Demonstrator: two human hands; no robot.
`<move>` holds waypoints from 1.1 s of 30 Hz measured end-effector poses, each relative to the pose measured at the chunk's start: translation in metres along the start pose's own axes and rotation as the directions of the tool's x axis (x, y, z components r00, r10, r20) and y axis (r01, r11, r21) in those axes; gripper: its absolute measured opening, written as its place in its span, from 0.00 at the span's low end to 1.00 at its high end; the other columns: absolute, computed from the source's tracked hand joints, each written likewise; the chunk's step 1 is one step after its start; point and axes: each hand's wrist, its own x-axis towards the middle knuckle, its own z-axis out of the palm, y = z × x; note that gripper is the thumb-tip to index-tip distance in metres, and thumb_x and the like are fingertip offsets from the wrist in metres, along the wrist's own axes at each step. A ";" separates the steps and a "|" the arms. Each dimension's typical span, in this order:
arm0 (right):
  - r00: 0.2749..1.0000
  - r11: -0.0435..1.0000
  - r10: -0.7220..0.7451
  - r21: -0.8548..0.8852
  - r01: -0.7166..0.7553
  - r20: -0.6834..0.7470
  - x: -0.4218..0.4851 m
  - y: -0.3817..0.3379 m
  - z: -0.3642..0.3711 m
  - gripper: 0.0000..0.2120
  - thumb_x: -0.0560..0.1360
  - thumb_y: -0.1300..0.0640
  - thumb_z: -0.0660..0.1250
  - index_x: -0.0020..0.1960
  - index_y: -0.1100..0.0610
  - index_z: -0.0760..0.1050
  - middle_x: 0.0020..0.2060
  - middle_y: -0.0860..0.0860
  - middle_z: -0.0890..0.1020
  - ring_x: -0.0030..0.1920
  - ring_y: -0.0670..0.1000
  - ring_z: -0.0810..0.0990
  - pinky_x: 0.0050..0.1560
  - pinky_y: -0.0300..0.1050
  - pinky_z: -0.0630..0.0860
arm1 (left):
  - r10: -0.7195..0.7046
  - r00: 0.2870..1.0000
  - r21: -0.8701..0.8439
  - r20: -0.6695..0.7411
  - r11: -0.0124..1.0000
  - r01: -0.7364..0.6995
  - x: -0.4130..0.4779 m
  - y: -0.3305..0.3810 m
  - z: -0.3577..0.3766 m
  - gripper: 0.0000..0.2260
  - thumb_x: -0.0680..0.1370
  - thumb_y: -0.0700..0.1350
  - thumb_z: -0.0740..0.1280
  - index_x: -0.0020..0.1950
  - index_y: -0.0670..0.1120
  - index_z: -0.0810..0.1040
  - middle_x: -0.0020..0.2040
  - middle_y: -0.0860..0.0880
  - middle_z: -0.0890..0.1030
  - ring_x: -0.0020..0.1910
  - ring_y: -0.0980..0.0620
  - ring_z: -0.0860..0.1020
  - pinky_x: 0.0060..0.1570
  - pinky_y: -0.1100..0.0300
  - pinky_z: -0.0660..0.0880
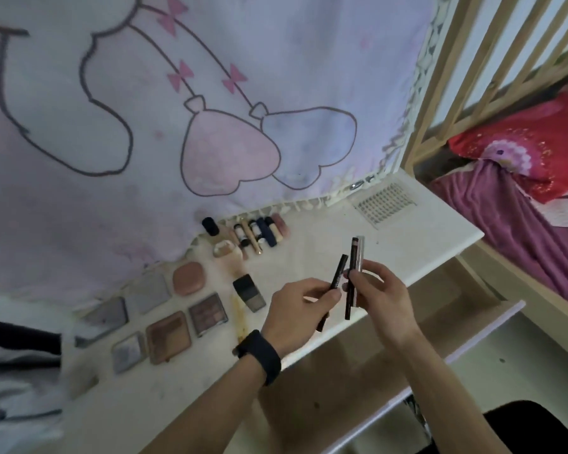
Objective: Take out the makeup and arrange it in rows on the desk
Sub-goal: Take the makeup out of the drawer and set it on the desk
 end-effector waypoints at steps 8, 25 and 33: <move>0.999 0.802 -0.037 -0.597 0.017 -0.022 0.118 0.016 0.079 0.11 0.76 0.54 0.70 0.57 0.52 0.77 0.48 0.47 0.83 0.48 0.51 0.81 0.44 0.49 0.80 | 0.018 0.994 -0.010 -0.109 1.000 -0.019 0.051 0.030 -0.122 0.05 0.78 0.49 0.71 0.49 0.50 0.84 0.43 0.50 0.85 0.43 0.50 0.83 0.43 0.58 0.82; 0.991 0.617 -0.126 -0.779 0.114 0.046 0.177 0.009 0.130 0.17 0.80 0.53 0.64 0.67 0.53 0.77 0.57 0.51 0.82 0.59 0.54 0.80 0.60 0.46 0.73 | -0.117 0.990 -0.190 -0.078 0.977 0.101 0.116 0.009 -0.160 0.06 0.79 0.43 0.70 0.53 0.42 0.83 0.41 0.50 0.83 0.39 0.49 0.84 0.43 0.55 0.83; 0.969 0.992 0.010 -0.121 0.021 0.248 0.082 -0.034 0.112 0.08 0.80 0.54 0.68 0.53 0.55 0.84 0.46 0.52 0.87 0.45 0.50 0.85 0.45 0.43 0.79 | -0.112 0.984 -0.013 -0.135 0.994 0.111 0.134 0.011 -0.122 0.04 0.74 0.49 0.75 0.45 0.52 0.82 0.43 0.53 0.84 0.45 0.52 0.83 0.43 0.58 0.77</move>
